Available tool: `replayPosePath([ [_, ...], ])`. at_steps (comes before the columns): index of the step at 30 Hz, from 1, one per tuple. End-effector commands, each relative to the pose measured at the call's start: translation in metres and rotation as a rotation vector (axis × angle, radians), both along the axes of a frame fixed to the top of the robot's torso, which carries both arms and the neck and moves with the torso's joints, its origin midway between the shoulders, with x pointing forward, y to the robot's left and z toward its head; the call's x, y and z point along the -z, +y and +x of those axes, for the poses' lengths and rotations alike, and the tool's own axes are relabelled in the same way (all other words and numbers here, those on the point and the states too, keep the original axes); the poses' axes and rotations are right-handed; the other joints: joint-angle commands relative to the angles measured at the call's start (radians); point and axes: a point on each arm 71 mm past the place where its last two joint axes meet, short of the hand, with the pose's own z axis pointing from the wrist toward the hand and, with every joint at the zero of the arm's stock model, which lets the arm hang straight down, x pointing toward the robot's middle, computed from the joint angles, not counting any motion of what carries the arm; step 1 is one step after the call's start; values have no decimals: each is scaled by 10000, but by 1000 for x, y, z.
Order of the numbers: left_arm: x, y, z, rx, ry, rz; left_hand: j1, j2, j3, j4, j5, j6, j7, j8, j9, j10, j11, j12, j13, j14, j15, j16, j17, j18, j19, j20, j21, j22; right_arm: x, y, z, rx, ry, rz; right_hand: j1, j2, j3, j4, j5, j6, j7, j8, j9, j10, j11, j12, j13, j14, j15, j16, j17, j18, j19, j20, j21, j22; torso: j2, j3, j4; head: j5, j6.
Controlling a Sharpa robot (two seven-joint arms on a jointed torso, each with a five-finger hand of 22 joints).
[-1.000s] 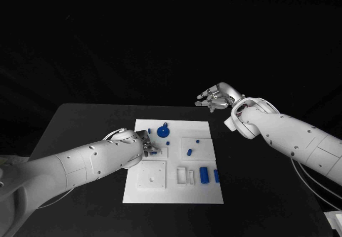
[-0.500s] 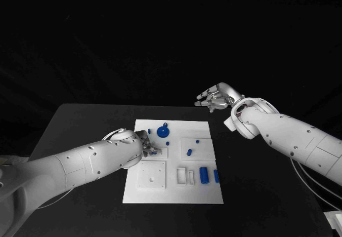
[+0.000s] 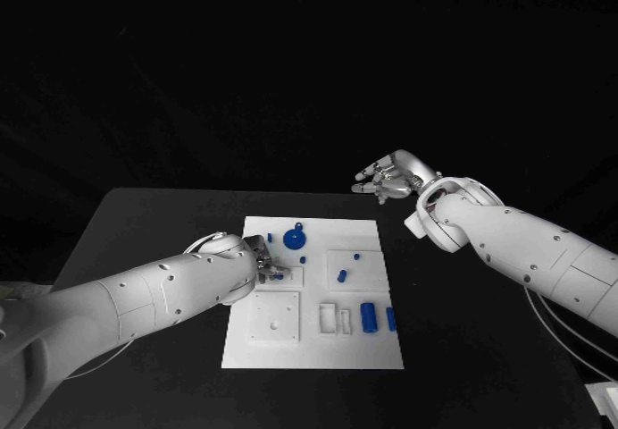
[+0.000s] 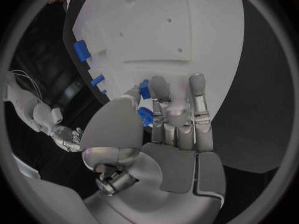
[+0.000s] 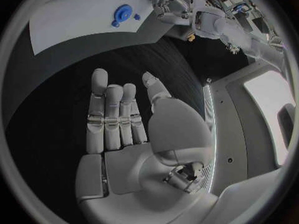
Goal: Assemble the parts on the task board
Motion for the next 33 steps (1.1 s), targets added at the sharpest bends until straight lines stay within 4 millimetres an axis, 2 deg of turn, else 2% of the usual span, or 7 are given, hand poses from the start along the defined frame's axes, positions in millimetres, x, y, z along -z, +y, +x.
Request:
replayPosePath([
  [1,-2,-2,1,36,-46,-57,-43,-38,3,42,-28,24,39,-54,-9,476,34,-49,8,-44,43,-25,-9,-84,-5,-9,-42,179,1,1,0,-160,32,0,-115,22,-59,15,65,36,-10,-49,11,2,-53,-49,-14,-63,-19,6,-11,-21,53,-9,-29,9,19,-4,-12,-12,5],
  [12,-3,-5,0,49,10,-184,-191,-145,-51,115,-139,25,42,-66,-19,475,34,-58,7,-50,36,-37,-37,-74,-4,-12,-31,175,0,1,0,-176,8,8,-76,51,-35,-26,43,41,-7,-49,10,0,-54,-51,-15,-64,-21,6,-14,-23,63,-12,-58,35,-8,-1,-3,-28,-33],
  [23,-3,-4,0,62,80,-171,-184,-157,-69,115,-149,22,44,-74,-23,475,36,-69,3,-56,35,-46,-50,-81,-6,-22,-29,174,0,1,-1,-178,25,8,-107,51,-50,-23,53,48,-9,-48,11,5,-55,-49,-15,-63,-21,5,-16,-23,73,-12,-77,55,-4,-1,0,-37,-29],
  [29,-3,-3,1,33,54,-186,-180,-148,-70,111,-151,17,46,-77,-22,475,37,-76,1,-62,33,-57,-70,-93,-7,-35,-29,172,0,0,-1,-171,24,8,-119,58,-57,-16,58,52,-12,-49,11,8,-56,-46,-13,-59,-22,8,-15,-24,79,-13,-88,69,-4,-5,-3,-31,-7],
  [33,-11,0,2,-63,-49,-461,-163,-140,-71,102,-152,-12,62,-118,-47,473,47,-121,-13,-80,33,-122,-161,-153,-9,-109,-37,168,0,-1,-1,-126,9,22,-141,61,-70,5,59,23,-4,-53,7,8,-52,-49,-14,-60,-20,8,-17,-25,82,-12,-102,79,-16,-9,1,-3,80],
])
